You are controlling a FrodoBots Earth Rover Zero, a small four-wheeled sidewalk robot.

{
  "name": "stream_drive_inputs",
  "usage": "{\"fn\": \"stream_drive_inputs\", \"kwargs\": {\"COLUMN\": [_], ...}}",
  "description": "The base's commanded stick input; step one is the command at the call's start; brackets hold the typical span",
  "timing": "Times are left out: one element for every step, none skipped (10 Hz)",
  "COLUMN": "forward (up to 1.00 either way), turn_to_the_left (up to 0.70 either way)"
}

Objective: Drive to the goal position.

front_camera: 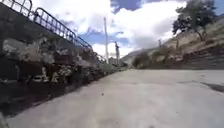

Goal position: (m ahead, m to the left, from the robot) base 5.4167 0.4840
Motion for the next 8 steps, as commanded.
{"fn": "stream_drive_inputs", "kwargs": {"forward": [0.7,0.7,0.7,0.7,0.7,0.7,0.7,0.7], "turn_to_the_left": [0.0,0.0,0.0,0.0,0.0,0.0,0.0,0.0]}}
